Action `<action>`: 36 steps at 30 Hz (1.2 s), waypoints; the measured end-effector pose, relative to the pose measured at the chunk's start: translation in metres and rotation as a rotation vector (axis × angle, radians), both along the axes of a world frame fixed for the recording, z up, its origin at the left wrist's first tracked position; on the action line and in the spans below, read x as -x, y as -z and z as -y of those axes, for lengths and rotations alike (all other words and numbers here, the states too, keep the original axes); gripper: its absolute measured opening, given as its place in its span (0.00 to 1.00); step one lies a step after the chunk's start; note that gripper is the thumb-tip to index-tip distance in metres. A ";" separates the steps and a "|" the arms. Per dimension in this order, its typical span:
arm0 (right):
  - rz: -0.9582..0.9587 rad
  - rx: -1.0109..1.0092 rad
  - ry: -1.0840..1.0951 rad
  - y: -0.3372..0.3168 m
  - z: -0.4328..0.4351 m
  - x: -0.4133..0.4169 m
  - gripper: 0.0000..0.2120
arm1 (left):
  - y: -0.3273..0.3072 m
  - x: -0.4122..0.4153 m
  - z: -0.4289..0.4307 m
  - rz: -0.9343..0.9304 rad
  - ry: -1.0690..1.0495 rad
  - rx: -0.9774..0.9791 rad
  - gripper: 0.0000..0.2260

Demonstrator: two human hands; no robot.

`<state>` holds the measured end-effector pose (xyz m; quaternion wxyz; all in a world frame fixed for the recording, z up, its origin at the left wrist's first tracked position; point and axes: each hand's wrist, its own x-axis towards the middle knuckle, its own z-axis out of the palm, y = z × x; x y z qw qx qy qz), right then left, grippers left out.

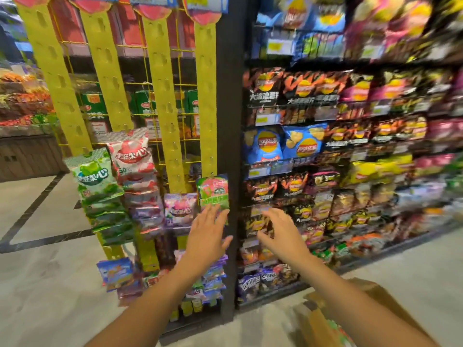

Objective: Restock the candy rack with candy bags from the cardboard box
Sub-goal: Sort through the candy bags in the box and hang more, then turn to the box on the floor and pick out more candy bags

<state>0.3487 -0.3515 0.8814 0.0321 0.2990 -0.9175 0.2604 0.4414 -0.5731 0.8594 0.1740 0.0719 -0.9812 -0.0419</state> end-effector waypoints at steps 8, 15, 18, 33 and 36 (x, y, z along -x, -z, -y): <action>0.082 -0.086 0.227 0.040 -0.135 0.003 0.29 | 0.037 0.057 -0.133 0.146 0.238 -0.002 0.33; 0.193 -0.160 0.435 0.084 -0.229 0.017 0.29 | 0.082 0.112 -0.223 0.303 0.435 0.038 0.31; 0.226 -0.198 0.506 0.104 -0.263 0.028 0.30 | 0.101 0.141 -0.256 0.377 0.506 0.058 0.32; 0.363 -0.262 0.740 0.128 -0.371 0.183 0.30 | 0.135 0.346 -0.352 0.558 0.736 0.112 0.31; 0.417 -0.260 0.792 0.141 -0.389 0.206 0.32 | 0.141 0.373 -0.368 0.578 0.760 0.132 0.34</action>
